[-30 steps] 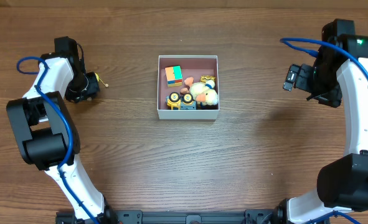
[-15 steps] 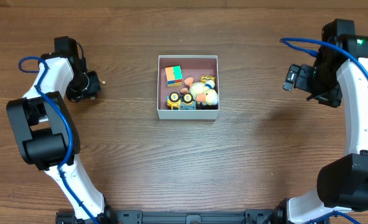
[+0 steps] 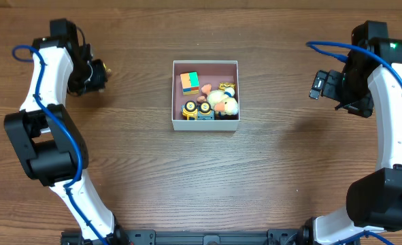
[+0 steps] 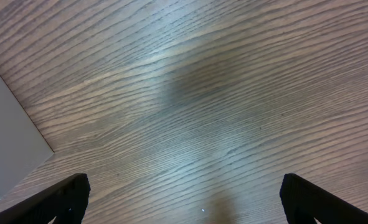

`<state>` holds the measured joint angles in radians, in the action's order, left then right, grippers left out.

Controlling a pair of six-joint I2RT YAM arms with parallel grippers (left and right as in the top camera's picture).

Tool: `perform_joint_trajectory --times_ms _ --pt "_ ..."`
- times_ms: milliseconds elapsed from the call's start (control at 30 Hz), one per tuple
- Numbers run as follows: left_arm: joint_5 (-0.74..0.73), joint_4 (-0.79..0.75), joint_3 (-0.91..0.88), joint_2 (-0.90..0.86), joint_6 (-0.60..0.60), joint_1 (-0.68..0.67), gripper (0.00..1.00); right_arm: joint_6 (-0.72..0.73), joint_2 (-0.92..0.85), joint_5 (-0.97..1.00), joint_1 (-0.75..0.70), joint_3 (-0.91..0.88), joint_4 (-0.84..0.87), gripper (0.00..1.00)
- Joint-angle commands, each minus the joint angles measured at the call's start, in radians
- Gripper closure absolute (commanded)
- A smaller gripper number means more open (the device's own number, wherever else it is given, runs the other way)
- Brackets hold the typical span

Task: Pack container
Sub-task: 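Carry the rattle drum into the white box and release it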

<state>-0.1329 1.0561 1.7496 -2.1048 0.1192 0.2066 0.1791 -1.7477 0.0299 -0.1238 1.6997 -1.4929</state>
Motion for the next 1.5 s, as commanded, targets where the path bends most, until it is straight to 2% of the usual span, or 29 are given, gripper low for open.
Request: perform_joint_trajectory --times_ms 0,300,500,667,867,900,933,1000,1033,1100,1133,1167,1200,1367,1467 --pt "-0.035 0.022 0.089 0.103 -0.018 -0.069 0.94 0.003 0.012 0.002 -0.005 0.007 0.004 0.0" --pt "-0.043 -0.003 0.129 0.289 0.008 -0.355 0.86 0.003 0.012 0.002 -0.005 0.007 0.005 0.0" --pt "-0.021 -0.039 0.128 0.283 0.045 -0.556 0.84 0.003 0.012 0.002 -0.005 0.007 0.005 0.0" --pt "0.033 -0.06 0.128 0.233 0.072 -0.628 0.8 0.003 0.012 0.002 -0.005 0.007 0.004 0.0" --pt "0.003 -0.053 0.126 0.146 0.087 -0.634 0.78 0.003 0.012 0.002 -0.005 0.007 0.004 0.0" --pt "0.001 -0.052 0.126 0.13 0.087 -0.634 0.73 0.003 0.012 0.002 -0.005 0.007 0.004 0.0" --pt "0.001 -0.051 0.126 0.116 0.087 -0.634 0.61 0.003 0.012 0.002 -0.005 0.007 0.004 0.0" --pt "0.002 -0.053 0.126 0.1 0.087 -0.633 0.53 0.003 0.012 0.002 -0.005 0.007 0.004 0.0" --pt "0.002 -0.055 0.126 0.1 0.087 -0.633 0.45 0.003 0.012 0.002 -0.005 0.007 0.005 0.0" --pt "0.003 -0.056 0.129 0.112 0.086 -0.626 0.22 0.003 0.012 0.002 -0.005 0.007 0.005 0.0" --pt "0.003 -0.055 0.135 0.127 0.087 -0.62 0.18 0.003 0.012 0.002 -0.005 0.007 0.004 0.0" --pt "0.003 -0.048 0.142 0.142 0.086 -0.616 0.07 0.003 0.012 0.002 -0.005 0.007 0.005 0.0" --pt "0.003 -0.037 0.151 0.159 0.087 -0.61 0.0 0.003 0.012 0.002 -0.005 0.007 0.005 0.0" --pt "0.024 0.053 0.172 0.306 0.086 -0.579 0.0 0.003 0.012 0.002 -0.005 0.007 0.004 0.0" --pt "0.138 0.151 0.166 0.41 0.087 -0.565 0.0 0.003 0.012 0.002 -0.005 0.007 0.004 0.0"
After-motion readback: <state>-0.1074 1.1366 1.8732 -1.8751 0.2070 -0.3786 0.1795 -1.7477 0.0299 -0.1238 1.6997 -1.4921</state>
